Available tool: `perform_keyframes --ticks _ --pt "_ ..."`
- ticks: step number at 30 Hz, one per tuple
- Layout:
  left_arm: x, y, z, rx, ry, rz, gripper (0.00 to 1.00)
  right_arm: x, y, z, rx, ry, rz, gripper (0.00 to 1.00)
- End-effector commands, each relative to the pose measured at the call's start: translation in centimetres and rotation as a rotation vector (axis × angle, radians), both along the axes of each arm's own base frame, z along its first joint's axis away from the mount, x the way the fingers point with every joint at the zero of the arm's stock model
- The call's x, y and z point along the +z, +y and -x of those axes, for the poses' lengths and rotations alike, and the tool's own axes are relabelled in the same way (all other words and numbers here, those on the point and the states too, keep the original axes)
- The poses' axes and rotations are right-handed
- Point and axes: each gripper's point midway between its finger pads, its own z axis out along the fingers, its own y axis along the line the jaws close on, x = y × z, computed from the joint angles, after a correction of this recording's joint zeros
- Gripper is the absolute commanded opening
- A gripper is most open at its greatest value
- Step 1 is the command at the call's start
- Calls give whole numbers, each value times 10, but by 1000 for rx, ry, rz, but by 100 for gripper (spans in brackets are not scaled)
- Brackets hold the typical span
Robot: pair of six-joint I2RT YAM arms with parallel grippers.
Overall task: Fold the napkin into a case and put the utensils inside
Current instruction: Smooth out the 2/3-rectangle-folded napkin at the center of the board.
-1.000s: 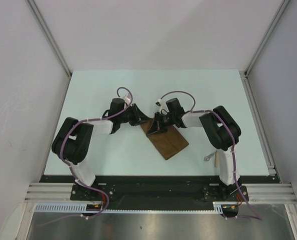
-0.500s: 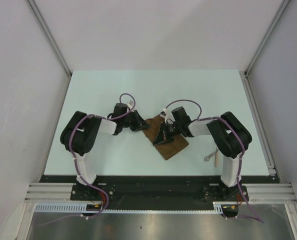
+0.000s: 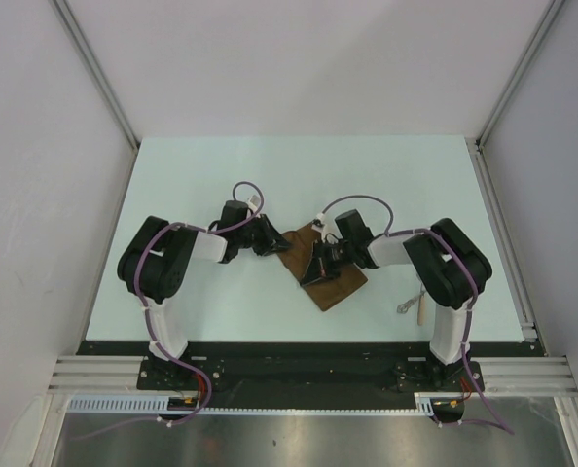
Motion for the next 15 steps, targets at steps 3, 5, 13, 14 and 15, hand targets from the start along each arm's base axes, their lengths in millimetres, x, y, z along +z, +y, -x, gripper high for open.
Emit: perform_keyframes --ticks 3,5,13,14,15 --pt "-13 7 -1 42 6 -23 19 2 -13 15 10 -8 11 0" --pt "-14 6 -1 38 12 -18 18 2 -15 21 19 0 17 0" --pt "-12 8 -3 40 8 -39 18 -5 -30 34 16 15 51 0" --pt "-12 9 -3 40 4 -40 18 -5 -33 37 17 11 57 0" --pt "-12 9 -4 41 4 -43 18 -5 -35 39 19 8 61 0"
